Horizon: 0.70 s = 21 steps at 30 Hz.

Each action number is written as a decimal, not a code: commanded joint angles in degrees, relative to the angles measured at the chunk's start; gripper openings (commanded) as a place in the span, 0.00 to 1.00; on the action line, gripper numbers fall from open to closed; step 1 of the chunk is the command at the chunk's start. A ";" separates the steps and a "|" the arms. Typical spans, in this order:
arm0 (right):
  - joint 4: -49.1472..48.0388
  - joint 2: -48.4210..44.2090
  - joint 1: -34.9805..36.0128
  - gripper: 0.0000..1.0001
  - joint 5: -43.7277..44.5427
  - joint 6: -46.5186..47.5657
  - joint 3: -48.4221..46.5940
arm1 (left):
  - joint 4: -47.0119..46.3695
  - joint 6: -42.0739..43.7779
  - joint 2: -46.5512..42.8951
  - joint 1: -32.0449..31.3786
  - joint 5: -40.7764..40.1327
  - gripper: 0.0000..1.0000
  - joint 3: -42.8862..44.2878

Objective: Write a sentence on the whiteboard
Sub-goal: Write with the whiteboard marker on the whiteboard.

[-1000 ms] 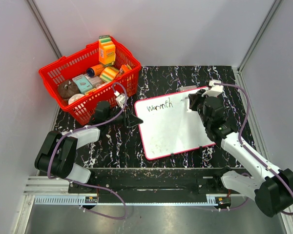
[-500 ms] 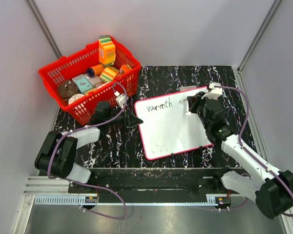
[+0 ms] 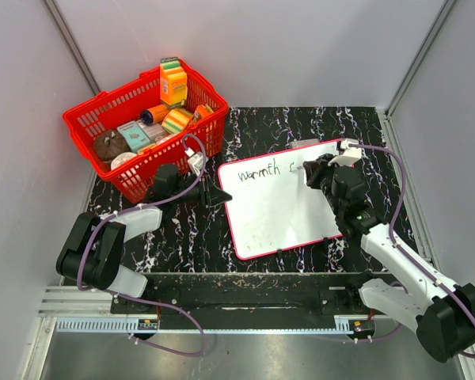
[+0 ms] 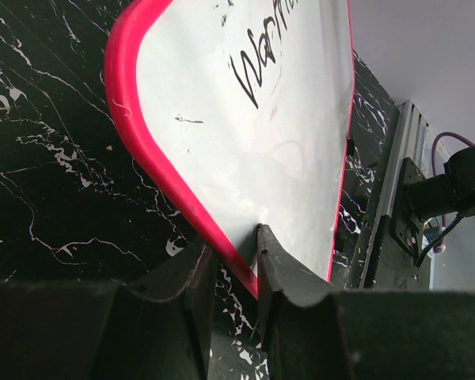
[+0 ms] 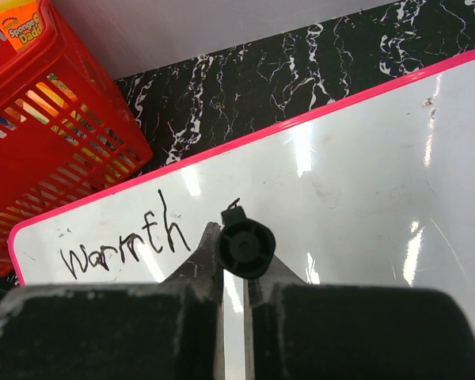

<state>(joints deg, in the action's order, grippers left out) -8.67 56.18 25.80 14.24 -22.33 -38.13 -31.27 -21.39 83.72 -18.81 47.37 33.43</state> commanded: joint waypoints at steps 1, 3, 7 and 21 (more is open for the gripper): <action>0.76 -0.90 -0.31 0.00 -0.44 -0.17 -1.77 | 0.94 6.71 -0.14 -1.58 -2.11 0.00 0.85; 0.32 -1.34 -0.31 0.00 -0.35 -0.17 -3.09 | 0.94 6.71 -0.23 -1.58 -2.20 0.00 0.85; -0.65 -1.34 -0.31 0.00 0.96 0.62 -5.11 | 0.94 6.71 -0.14 -1.58 -2.29 0.00 0.85; -3.37 4.99 -0.58 0.00 3.95 2.73 -8.10 | 0.94 6.71 -0.31 -1.58 -2.20 0.00 0.85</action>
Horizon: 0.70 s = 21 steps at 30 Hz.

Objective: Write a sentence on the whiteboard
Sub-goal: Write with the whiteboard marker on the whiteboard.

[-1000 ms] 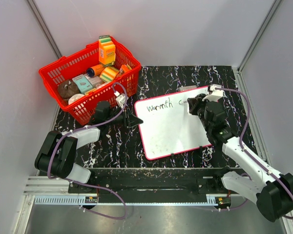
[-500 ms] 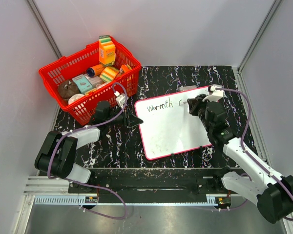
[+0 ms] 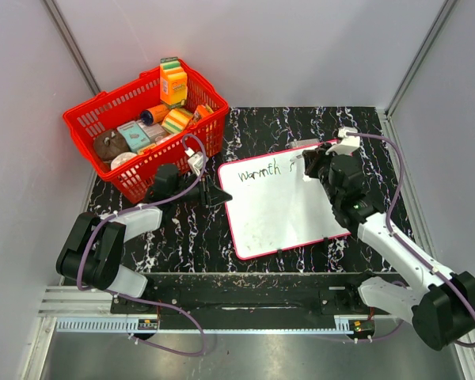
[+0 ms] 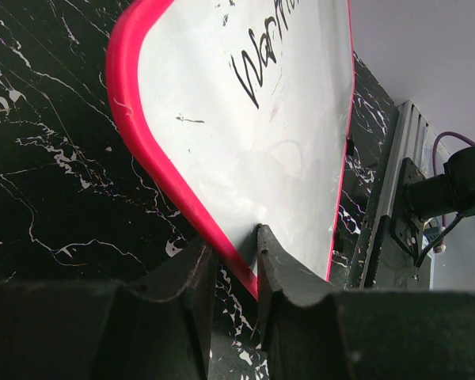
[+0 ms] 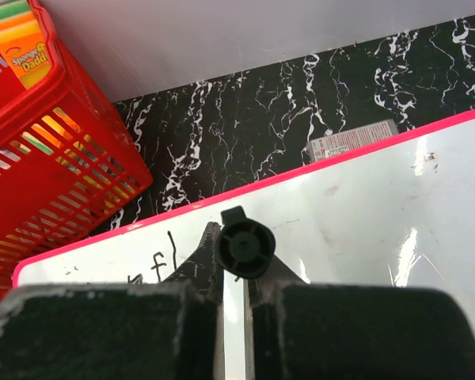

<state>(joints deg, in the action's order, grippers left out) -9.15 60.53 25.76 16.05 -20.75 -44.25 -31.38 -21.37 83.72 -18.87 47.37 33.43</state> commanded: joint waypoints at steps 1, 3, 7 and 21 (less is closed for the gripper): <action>-2.98 0.81 -0.62 0.00 2.23 1.15 -1.81 | 1.05 6.69 -0.23 -1.52 -2.11 0.00 0.85; -3.07 1.08 -0.71 0.00 2.31 1.07 -1.63 | 1.05 6.69 -0.23 -1.52 -2.20 0.00 0.85; -3.07 1.78 -0.89 0.00 2.76 1.07 -1.02 | 1.05 6.69 -0.31 -1.52 -2.20 0.00 0.85; -2.37 -4.54 -0.97 0.00 2.93 0.62 0.04 | 1.14 6.78 -0.32 -1.52 -2.29 0.00 0.76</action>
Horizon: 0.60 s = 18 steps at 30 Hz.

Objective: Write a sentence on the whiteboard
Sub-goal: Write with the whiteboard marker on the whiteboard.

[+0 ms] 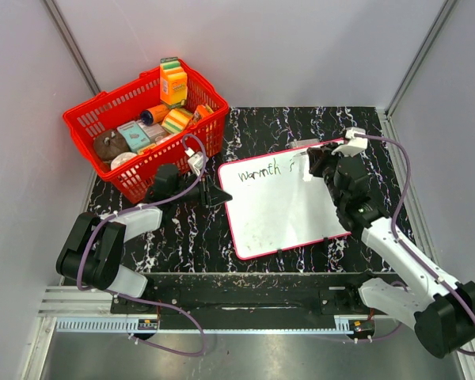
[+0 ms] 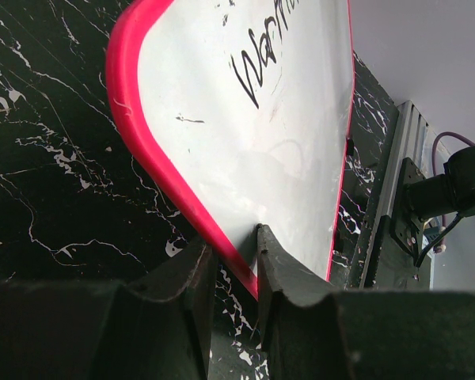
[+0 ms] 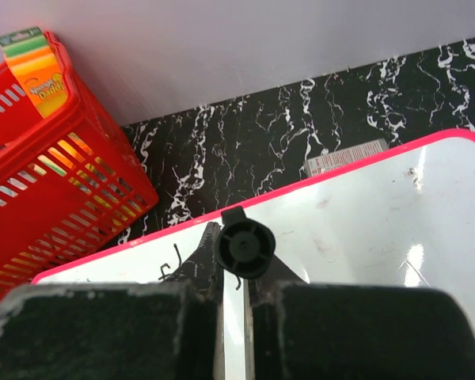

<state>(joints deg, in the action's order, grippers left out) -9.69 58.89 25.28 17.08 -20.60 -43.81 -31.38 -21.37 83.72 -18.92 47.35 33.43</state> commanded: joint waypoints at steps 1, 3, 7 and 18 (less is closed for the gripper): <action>-1.56 -2.82 -0.49 0.00 1.99 0.56 -0.40 | 1.14 6.78 -0.31 -1.47 -2.18 0.00 0.76; -1.21 -2.65 -0.49 0.00 1.99 0.65 -0.40 | 1.14 6.78 -0.40 -1.47 -2.18 0.00 0.76; -0.94 -1.85 -0.49 0.00 2.43 0.91 0.04 | 1.14 6.78 -0.40 -1.47 -2.26 0.00 0.76; -1.29 -0.01 -0.67 0.00 2.25 0.82 1.27 | 1.14 6.78 -0.32 -1.47 -2.26 0.00 0.76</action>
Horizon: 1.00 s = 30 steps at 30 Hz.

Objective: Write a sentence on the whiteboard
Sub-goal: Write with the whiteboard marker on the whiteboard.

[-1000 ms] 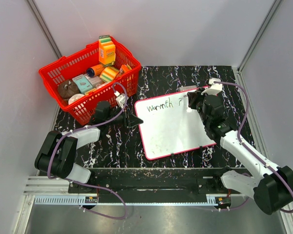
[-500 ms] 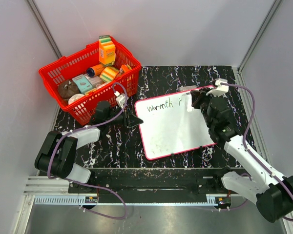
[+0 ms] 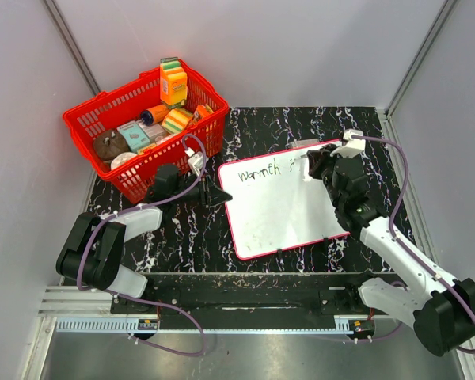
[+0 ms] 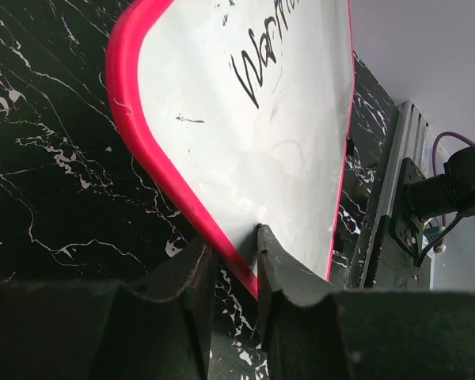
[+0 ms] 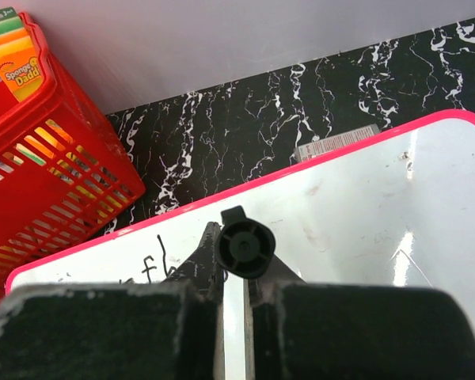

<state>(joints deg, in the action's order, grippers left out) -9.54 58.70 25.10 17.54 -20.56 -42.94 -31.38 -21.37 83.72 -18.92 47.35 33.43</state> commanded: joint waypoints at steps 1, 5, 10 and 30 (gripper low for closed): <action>-1.45 0.19 -0.58 0.00 1.80 0.78 0.57 | 1.14 6.78 -0.31 -1.47 -2.27 0.00 0.76; -1.45 -0.25 -0.49 0.00 1.88 0.43 1.28 | 1.14 6.69 -0.31 -1.56 -2.18 0.00 0.76; -1.45 0.01 -0.58 0.00 2.15 0.61 1.89 | 1.14 6.69 -0.31 -1.47 -2.18 0.00 0.85; 1.37 -3.24 -0.67 0.00 -1.02 -1.06 5.76 | 1.23 6.78 -0.31 -1.47 -2.18 0.00 0.76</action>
<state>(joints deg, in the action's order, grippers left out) -9.58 56.27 24.95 17.26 -21.06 -38.26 -31.29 -21.37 83.72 -18.94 47.35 33.43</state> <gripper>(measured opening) 0.077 0.267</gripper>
